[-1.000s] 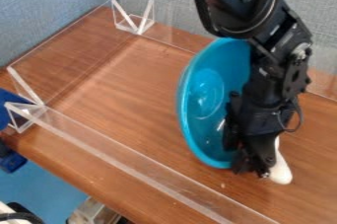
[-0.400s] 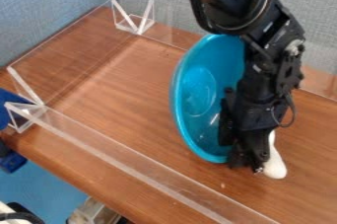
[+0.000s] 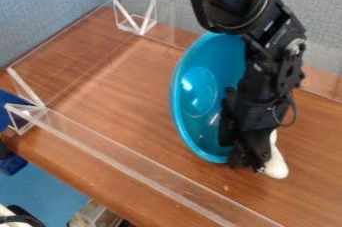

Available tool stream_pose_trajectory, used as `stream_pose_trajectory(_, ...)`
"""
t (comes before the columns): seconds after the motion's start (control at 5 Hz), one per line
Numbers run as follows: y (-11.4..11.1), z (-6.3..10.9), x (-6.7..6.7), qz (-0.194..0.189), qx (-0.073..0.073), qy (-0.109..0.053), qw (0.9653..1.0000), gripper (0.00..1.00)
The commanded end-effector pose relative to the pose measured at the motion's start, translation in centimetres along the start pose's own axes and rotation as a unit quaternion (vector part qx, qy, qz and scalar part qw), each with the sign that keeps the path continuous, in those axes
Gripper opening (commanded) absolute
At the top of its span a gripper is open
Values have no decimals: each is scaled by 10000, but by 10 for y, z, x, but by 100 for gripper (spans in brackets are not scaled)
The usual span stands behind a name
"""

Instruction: Remove the mushroom from inside the blue bowl and put it on the table

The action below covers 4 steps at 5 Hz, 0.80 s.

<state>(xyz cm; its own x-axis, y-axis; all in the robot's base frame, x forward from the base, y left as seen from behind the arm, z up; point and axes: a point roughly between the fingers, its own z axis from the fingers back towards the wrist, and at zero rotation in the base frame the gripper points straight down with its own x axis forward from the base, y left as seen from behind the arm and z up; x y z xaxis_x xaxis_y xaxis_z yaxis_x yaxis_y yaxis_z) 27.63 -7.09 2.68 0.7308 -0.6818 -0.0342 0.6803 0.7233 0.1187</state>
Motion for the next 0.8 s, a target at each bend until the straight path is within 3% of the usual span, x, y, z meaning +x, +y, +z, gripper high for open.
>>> stream_pose_trajectory(0.0, 13, 19, 3, 160, 167, -302, 9993, 0)
stream_pose_trajectory(0.6, 15, 25, 2, 201, 198, -378, 9989, 0)
